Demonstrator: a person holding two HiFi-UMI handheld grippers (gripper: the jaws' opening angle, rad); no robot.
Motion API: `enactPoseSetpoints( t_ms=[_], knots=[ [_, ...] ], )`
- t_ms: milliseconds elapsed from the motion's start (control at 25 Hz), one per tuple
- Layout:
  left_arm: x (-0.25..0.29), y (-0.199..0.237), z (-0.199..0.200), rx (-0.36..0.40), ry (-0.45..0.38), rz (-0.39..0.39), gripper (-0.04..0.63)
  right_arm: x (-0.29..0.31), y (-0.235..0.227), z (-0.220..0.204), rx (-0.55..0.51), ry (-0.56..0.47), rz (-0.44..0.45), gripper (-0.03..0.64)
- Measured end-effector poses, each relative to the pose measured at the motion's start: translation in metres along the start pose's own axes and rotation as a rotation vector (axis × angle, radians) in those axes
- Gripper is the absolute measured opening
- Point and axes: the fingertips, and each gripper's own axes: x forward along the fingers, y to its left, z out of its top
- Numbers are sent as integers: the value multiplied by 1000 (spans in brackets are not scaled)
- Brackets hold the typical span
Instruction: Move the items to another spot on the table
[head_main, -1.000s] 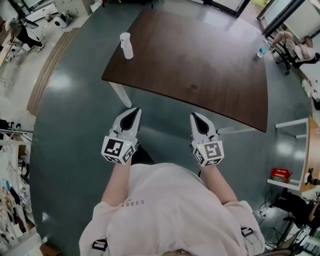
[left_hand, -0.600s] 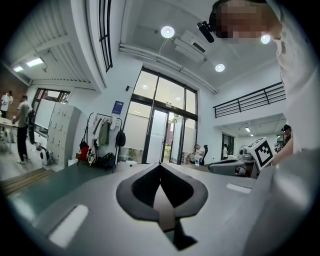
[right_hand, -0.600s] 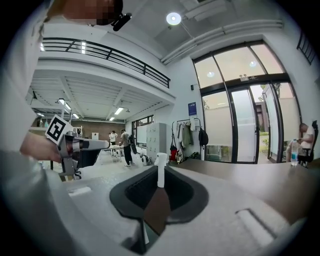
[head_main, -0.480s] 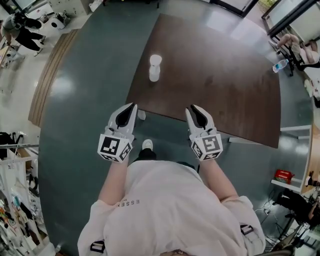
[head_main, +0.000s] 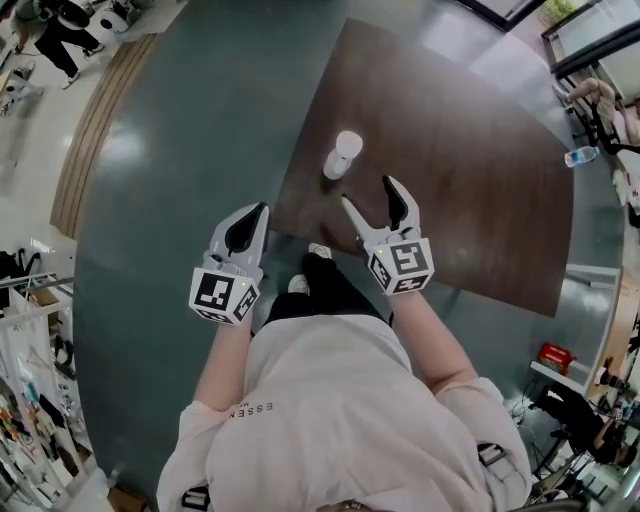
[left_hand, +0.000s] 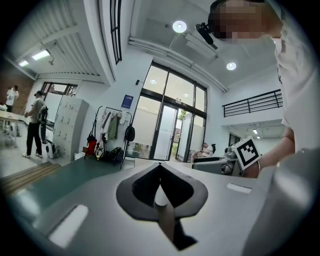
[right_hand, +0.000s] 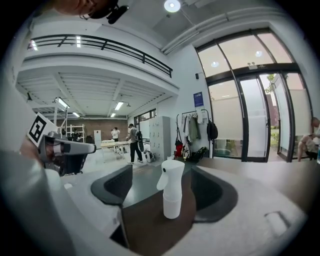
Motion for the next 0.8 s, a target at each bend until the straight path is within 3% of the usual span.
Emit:
enactPoseSetpoints(
  t_ms=[160,320,720,760,800],
  knots=[
    [16,20,-11,-18,14,29,15,46,-8,-6,18,19,25,418],
    [33,37,-13,-28,6,57,15,80,-16,-17,25,57,53,445],
    [54,59,-34,-52,32,90,15,121,-13,-26,41,62,147,439],
    [54,61,-35,-55,36,92,15,123,-11,-27,39,67,157,419],
    [54,63,-36,-59,39,94,15,124,-9,-27,41,71,166,356]
  ],
)
